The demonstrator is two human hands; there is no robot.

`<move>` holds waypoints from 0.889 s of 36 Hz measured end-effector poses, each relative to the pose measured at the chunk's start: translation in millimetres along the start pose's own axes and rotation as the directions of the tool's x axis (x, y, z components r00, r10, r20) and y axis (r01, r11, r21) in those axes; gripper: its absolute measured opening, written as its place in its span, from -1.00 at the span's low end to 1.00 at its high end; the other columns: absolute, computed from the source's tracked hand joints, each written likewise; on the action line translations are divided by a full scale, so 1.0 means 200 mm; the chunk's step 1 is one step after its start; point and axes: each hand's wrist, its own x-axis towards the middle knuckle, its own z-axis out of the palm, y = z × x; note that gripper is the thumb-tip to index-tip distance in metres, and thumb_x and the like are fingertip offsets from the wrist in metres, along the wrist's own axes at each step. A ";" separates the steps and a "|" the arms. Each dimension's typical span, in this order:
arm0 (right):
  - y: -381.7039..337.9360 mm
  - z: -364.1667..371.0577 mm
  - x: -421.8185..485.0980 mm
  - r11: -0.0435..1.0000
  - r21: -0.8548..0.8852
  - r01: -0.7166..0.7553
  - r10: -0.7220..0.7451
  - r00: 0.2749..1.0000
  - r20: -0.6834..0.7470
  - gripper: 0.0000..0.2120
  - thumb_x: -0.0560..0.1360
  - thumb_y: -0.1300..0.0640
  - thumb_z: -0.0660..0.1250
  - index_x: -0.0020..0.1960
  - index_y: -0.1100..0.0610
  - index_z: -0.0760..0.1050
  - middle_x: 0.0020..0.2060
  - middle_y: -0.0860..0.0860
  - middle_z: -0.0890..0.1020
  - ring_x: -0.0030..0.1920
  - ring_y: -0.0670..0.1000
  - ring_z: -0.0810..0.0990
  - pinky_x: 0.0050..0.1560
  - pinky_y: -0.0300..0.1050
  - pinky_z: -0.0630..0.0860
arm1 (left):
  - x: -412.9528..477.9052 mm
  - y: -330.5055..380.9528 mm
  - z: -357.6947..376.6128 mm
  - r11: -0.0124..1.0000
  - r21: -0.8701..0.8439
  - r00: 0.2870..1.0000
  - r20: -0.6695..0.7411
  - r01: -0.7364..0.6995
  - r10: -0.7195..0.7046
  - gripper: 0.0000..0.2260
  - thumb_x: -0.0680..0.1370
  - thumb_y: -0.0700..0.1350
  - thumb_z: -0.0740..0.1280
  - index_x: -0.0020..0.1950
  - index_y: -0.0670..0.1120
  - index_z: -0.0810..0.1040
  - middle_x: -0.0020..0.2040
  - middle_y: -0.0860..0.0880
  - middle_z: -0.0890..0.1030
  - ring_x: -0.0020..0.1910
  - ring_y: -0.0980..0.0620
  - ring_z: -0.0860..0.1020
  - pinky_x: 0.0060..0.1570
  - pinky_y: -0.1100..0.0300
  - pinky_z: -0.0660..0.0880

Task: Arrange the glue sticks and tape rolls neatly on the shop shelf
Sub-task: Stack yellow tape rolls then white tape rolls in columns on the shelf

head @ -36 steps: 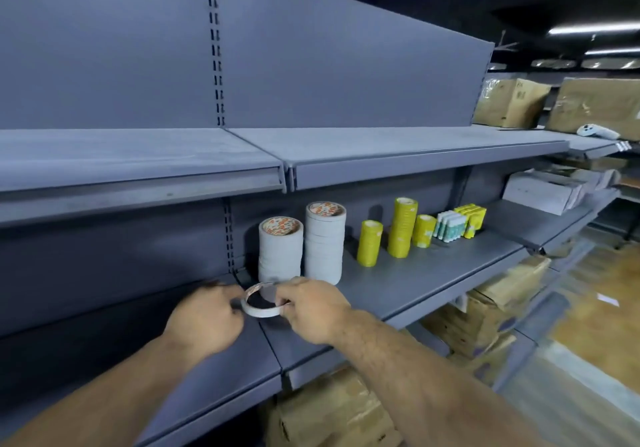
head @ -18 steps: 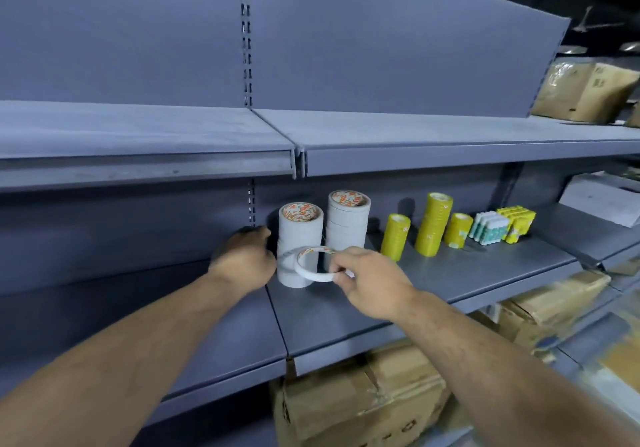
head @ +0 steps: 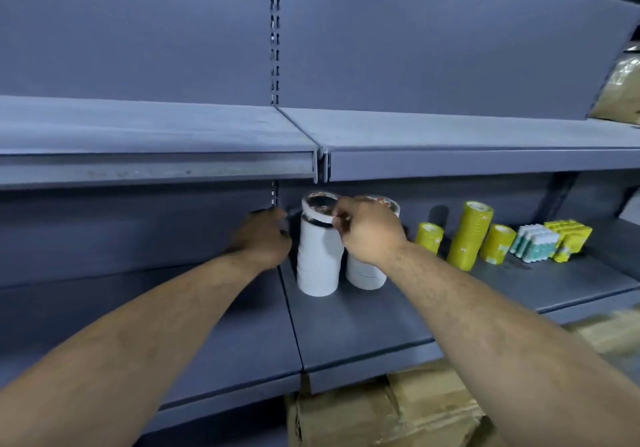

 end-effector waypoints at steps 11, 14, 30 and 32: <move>0.00 0.05 0.15 0.996 -0.073 -0.054 0.063 0.990 0.126 -0.70 0.46 0.33 0.22 0.00 -0.01 0.59 -0.09 0.03 0.66 -0.10 0.12 0.61 -0.25 -0.11 0.45 | 0.16 0.04 0.07 0.917 -0.393 0.997 0.028 0.076 -0.071 -0.87 0.50 -0.12 0.42 -0.26 -0.05 0.57 -0.24 0.05 0.63 -0.15 -0.01 0.61 -0.17 0.17 0.49; 0.01 0.07 0.15 0.996 -0.068 -0.049 0.057 0.991 0.124 -0.69 0.46 0.32 0.23 0.02 -0.01 0.60 -0.07 0.04 0.66 -0.07 0.13 0.61 -0.23 -0.11 0.43 | 0.18 0.04 0.12 0.877 -0.478 0.998 0.068 0.046 -0.015 -0.82 0.39 -0.16 0.53 -0.20 0.07 0.57 -0.16 0.06 0.67 -0.08 0.02 0.64 -0.08 0.17 0.53; 0.05 0.10 0.16 1.000 -0.020 -0.023 0.026 0.989 0.146 -0.77 0.47 0.22 0.27 0.03 -0.02 0.57 -0.08 0.00 0.65 -0.04 0.10 0.61 -0.16 -0.09 0.53 | 0.22 0.07 0.22 0.862 -0.506 0.998 0.069 0.042 -0.007 -0.60 0.40 -0.20 0.56 0.23 -0.05 0.64 0.15 0.00 0.66 0.13 0.04 0.61 0.24 0.11 0.51; 0.05 0.09 0.15 1.000 -0.019 -0.016 0.018 0.989 0.150 -0.78 0.48 0.21 0.27 0.04 -0.02 0.58 -0.05 0.01 0.64 -0.03 0.11 0.61 -0.11 -0.04 0.58 | 0.22 0.07 0.21 0.877 -0.479 0.998 0.068 0.035 -0.003 -0.63 0.41 -0.20 0.56 0.21 -0.05 0.65 0.13 0.02 0.66 0.11 0.07 0.60 0.17 0.22 0.49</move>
